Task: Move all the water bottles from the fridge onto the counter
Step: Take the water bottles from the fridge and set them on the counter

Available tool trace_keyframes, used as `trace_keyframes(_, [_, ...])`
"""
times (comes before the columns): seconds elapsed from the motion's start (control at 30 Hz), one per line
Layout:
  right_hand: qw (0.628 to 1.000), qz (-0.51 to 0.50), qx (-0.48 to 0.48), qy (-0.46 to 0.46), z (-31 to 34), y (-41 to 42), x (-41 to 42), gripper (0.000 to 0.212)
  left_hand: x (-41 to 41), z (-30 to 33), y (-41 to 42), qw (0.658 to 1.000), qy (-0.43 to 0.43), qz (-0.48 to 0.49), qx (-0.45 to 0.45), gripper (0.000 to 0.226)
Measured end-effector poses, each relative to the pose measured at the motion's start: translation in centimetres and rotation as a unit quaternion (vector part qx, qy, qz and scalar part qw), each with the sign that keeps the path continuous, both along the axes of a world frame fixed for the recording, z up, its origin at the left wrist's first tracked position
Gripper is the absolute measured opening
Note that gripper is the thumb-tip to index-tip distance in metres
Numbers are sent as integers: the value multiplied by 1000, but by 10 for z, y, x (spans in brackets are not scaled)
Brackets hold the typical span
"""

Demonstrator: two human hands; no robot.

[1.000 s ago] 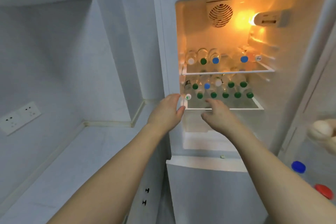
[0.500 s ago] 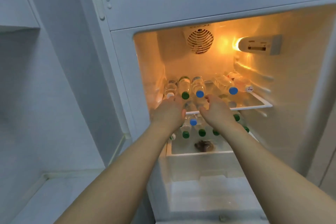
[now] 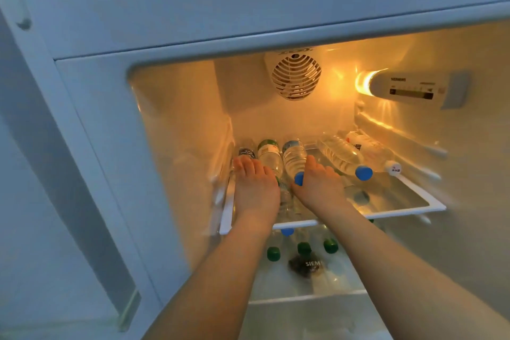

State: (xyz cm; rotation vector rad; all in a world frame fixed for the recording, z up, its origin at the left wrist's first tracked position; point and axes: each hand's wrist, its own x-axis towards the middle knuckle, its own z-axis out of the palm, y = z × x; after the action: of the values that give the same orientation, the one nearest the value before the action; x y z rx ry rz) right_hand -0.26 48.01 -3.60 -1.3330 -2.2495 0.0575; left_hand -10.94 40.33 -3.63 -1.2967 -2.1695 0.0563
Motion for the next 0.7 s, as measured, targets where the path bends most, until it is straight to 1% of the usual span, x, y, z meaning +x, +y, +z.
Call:
trace_keyframes(0.07, [1000,3,-9,17,-3,10,-2,51,-3,0,6,1000,11,-5,-1,50])
trace_keyframes(0.13, [999,0,-14,31,-5,15,-3,49,-4,1,11,1000,16,-12,7,50])
trace_keyframes(0.4, [999,-17,-19,34,-7,16,-6,71,-9,-4,19,999,22,-17,15,45])
trace_keyframes(0.5, [999,-22,-25,32,-4,15,-5,76,-8,-4,20,999,24,-20,27,48])
trace_keyframes(0.57, [999,-24,-24,36,-3,14,-4,76,-7,-3,20,999,26,-29,33,49])
trace_keyframes(0.7, [995,-20,-46,85,4,3,3,68,-7,-1,15,1000,19,-13,15,49])
